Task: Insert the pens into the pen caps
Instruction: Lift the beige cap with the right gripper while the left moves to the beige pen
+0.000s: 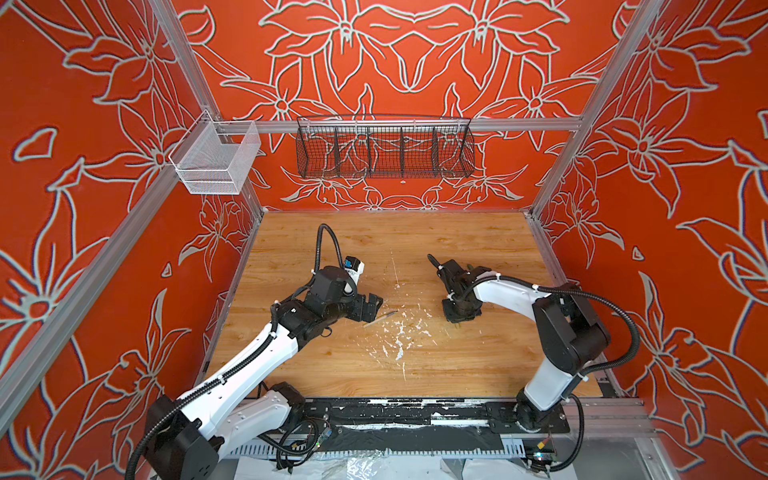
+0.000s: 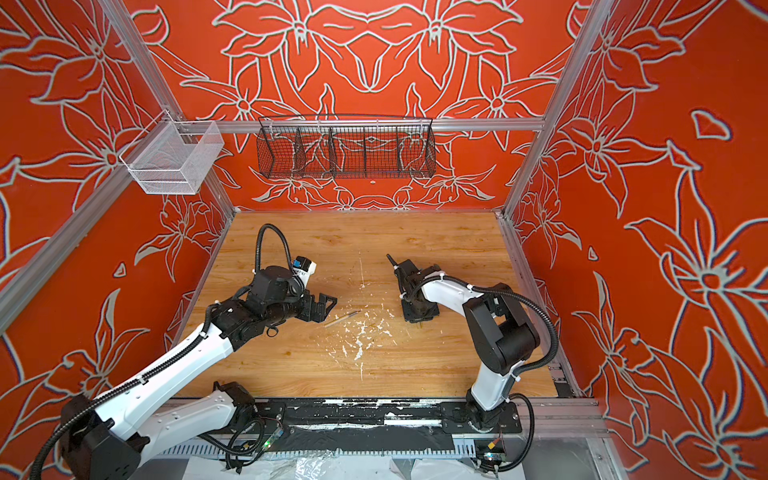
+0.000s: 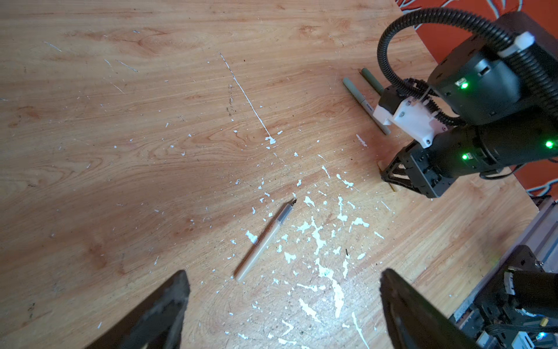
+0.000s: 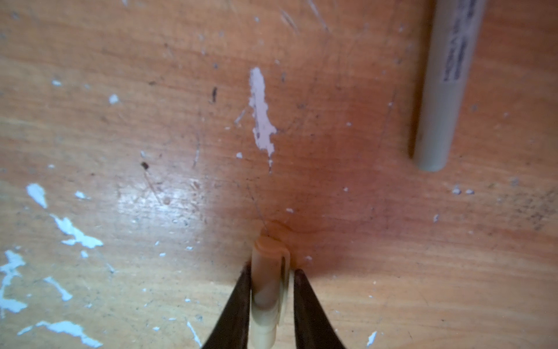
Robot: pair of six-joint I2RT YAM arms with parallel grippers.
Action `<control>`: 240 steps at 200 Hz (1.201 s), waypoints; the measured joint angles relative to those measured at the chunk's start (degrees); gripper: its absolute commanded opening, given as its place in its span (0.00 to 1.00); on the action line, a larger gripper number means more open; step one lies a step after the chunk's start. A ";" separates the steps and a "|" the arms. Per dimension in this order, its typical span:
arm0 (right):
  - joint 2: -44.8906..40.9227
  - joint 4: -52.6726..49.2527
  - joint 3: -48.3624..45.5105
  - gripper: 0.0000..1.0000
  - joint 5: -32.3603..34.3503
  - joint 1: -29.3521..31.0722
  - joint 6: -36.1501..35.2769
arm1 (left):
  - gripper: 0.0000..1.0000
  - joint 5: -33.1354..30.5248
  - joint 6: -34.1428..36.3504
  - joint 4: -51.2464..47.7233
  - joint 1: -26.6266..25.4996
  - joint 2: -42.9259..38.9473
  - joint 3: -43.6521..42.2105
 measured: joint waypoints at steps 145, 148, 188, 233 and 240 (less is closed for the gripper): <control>-0.98 2.08 0.20 0.21 -8.87 -1.88 -2.12 | 0.97 1.27 -0.26 0.68 0.02 5.99 -2.43; -1.20 2.19 0.13 0.21 -9.18 -1.88 -2.08 | 0.97 1.53 -0.26 0.55 0.00 6.88 -2.29; -3.04 4.46 -1.49 0.20 -11.96 -2.03 -1.22 | 0.98 4.07 0.70 -1.31 -0.04 17.35 1.99; -3.61 5.84 -2.93 0.20 -12.83 -2.45 -0.02 | 0.98 4.50 2.86 -3.54 -0.48 28.24 7.56; -3.69 5.97 -2.95 0.20 -12.92 -2.49 0.07 | 0.98 4.52 3.32 -3.96 -0.52 29.77 8.31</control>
